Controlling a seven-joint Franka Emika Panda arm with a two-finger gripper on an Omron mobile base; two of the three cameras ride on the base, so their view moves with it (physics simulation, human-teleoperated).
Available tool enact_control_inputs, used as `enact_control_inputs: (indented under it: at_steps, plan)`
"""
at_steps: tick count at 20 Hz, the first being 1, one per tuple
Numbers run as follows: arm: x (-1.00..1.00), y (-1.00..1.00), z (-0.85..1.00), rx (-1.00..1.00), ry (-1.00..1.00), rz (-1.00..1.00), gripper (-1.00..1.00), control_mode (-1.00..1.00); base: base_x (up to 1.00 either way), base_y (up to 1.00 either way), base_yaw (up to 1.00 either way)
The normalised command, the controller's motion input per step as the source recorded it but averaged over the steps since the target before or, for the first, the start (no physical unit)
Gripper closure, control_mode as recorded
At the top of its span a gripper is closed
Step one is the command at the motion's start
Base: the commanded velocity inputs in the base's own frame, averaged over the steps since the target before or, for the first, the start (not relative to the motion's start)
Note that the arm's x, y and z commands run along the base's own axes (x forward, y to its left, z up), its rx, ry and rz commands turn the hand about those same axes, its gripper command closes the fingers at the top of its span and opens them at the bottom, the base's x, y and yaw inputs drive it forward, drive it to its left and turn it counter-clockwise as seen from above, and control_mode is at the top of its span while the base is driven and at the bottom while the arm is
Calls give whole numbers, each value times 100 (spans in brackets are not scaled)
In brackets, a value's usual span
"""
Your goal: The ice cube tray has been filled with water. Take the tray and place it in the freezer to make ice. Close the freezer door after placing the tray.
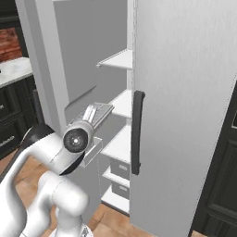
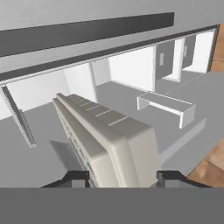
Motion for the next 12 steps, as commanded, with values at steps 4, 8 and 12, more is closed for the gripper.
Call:
enact_control_inputs:
  at_steps: [4,8,12]
  plan:
    - [30,32,0,-3,0,-12,100,-100,0,0,0]
    - [26,20,-4,-3,0,-11,100,-100,0,0,0]
    - [29,3,-15,-4,0,-6,100,-100,0,0,0]
